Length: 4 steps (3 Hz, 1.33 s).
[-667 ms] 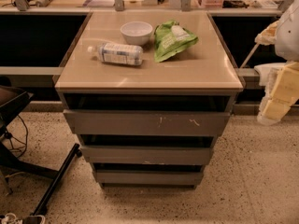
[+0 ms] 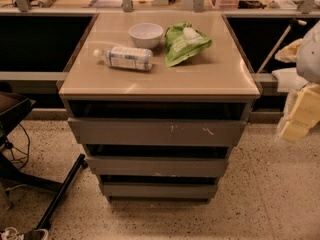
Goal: Open middle drawer
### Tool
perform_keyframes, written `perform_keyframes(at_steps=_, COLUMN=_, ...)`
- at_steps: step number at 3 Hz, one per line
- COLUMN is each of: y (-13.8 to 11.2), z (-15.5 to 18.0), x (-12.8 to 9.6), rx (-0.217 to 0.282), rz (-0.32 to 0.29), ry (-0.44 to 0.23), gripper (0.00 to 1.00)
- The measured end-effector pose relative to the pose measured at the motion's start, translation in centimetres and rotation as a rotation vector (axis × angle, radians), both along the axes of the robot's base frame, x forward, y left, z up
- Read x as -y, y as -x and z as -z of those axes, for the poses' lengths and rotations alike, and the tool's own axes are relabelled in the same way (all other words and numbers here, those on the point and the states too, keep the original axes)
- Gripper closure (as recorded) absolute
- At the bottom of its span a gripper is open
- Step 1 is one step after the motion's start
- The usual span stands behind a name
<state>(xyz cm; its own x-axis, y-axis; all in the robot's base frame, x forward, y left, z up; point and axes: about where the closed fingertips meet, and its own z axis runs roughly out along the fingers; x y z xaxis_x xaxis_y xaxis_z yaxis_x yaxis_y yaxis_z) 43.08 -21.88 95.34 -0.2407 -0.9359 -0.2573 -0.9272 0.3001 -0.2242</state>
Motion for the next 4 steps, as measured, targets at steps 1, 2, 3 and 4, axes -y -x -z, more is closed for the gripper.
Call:
perform_keyframes(at_steps=1, y=2.2, z=4.8, x=-0.2, rx=-0.015, rz=0.08, ry=-0.128, gripper=0.0)
perform_keyframes(at_steps=2, y=4.4, z=11.8, x=-0.3, rx=-0.043, rz=0.17, ry=-0.246, gripper=0.0)
perform_keyframes(at_steps=3, y=5.8, z=21.0, x=-1.8, rx=-0.111, rz=0.224, ry=-0.314, gripper=0.0)
perform_keyframes(at_steps=4, y=6.7, z=24.0, x=-1.9, rx=-0.119, rz=0.244, ry=-0.308, gripper=0.0)
